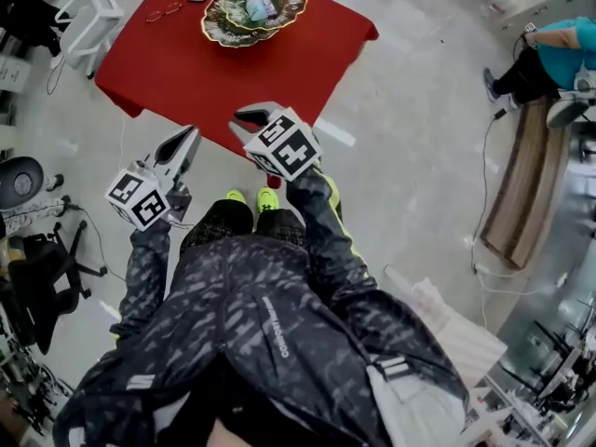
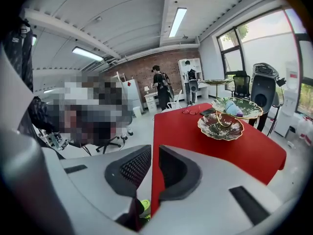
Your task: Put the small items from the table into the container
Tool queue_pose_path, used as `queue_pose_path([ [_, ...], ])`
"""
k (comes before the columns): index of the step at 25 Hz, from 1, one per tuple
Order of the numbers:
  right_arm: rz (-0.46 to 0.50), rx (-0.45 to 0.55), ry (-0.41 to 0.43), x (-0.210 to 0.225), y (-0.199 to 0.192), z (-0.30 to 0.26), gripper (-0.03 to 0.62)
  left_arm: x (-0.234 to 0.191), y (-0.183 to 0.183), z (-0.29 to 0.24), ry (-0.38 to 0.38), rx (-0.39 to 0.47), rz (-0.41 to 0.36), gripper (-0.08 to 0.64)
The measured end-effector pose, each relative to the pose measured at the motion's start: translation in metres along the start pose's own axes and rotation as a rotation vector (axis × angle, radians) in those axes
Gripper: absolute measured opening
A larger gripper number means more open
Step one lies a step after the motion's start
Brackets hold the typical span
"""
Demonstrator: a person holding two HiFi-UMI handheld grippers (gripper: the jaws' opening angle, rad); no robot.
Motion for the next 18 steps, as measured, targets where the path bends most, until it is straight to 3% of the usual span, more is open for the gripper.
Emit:
queue_pose_path([
  [7, -0.033, 0.018, -0.026, 0.001, -0.013, 0.014, 0.025, 0.012, 0.000, -0.003, -0.020, 0.008, -0.011, 0.017],
  [18, 0.011, 0.008, -0.004, -0.017, -0.015, 0.012, 0.025, 0.009, -0.005, 0.016, 0.007, 0.044, 0.003, 0.017],
])
Point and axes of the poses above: the fingertips, and each gripper's own axes: z backward along the fingers, x to its right, y out of its top, the point moved 1 cm from there along z, backward along the fingers, and after that the axes turned 1 degree about z, right-handed, at the moved point
